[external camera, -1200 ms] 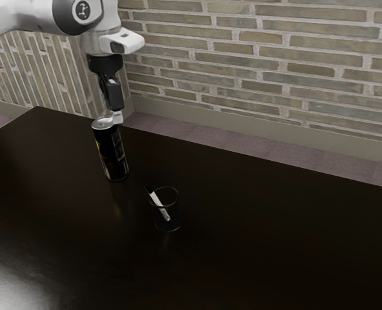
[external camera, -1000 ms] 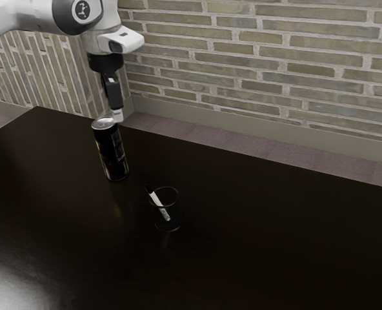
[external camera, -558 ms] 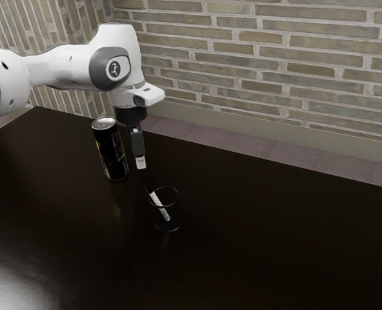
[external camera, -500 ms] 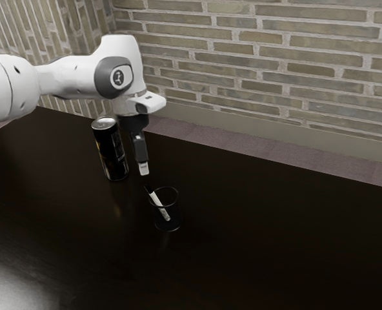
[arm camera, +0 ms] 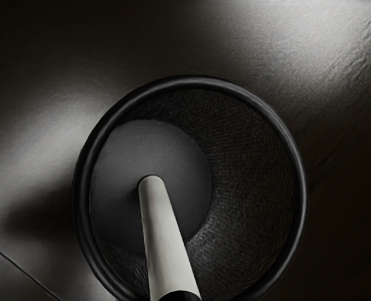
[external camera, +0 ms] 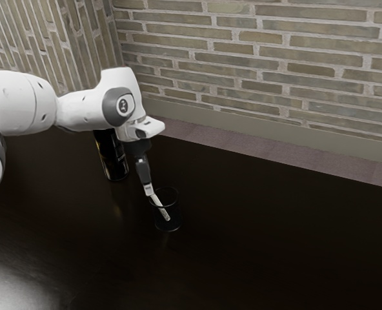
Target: Take the marker out of the pen holder and place it to the left of the pen holder.
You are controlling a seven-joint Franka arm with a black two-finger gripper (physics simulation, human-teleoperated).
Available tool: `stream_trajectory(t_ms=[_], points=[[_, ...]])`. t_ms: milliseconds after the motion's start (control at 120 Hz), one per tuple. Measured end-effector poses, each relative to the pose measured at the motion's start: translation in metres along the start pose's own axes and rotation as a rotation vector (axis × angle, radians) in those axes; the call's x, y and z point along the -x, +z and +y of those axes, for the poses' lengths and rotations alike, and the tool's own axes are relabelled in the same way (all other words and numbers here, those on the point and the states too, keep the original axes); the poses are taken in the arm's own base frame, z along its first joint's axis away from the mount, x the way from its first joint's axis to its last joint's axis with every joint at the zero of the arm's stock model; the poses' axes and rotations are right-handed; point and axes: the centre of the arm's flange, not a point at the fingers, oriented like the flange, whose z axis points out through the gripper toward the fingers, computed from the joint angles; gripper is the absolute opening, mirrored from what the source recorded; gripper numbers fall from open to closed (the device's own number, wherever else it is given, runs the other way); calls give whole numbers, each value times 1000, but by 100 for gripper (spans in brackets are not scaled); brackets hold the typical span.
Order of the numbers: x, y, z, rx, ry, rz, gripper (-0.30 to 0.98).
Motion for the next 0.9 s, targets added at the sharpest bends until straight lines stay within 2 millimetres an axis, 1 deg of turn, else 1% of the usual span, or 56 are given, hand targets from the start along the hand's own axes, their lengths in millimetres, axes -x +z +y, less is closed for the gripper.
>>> stream_trajectory(t_ms=[42,75,217,300,383,458,508,542,608,700,758,792,850,900], points=[[1,3,0,6,4,5,69],[1,4,0,9,8,9,65],[1,6,0,14,28,18,29],[1,5,0,14,40,22,14],[1,5,0,12,50,23,4],[1,4,0,11,60,24,0],[1,-2,1,2,68,28,-2],[1,-11,4,-9,76,37,-3],[3,-42,15,-42,101,56,-5],[9,-97,37,-90,139,85,-7],[12,-136,46,-125,161,95,-8],[12,-155,50,-142,173,90,-8],[17,-176,53,-153,179,68,-8],[18,-190,48,-159,171,27,-9]])
